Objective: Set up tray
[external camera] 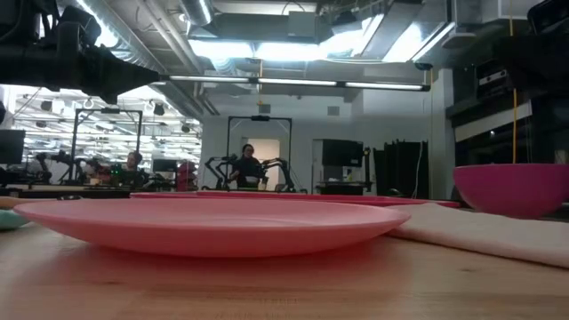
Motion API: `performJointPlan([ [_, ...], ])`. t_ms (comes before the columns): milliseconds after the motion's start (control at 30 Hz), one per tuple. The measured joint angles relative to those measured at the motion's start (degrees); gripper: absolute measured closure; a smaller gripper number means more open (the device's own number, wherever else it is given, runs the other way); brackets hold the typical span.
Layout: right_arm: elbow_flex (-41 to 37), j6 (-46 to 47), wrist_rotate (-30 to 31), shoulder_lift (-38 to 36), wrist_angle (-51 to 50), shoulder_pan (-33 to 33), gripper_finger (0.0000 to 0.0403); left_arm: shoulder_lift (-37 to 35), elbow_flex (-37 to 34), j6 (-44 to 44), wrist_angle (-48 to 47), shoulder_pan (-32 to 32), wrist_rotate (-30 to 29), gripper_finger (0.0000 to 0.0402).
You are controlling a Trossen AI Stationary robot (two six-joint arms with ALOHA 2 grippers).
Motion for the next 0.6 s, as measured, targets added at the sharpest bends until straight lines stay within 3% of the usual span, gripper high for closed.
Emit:
performJointPlan([
  [600, -0.02, -0.15, 0.57, 0.0, 0.02, 0.0, 0.0395, 0.0, 0.02, 0.0, 0.02, 0.0, 0.0, 0.0398],
])
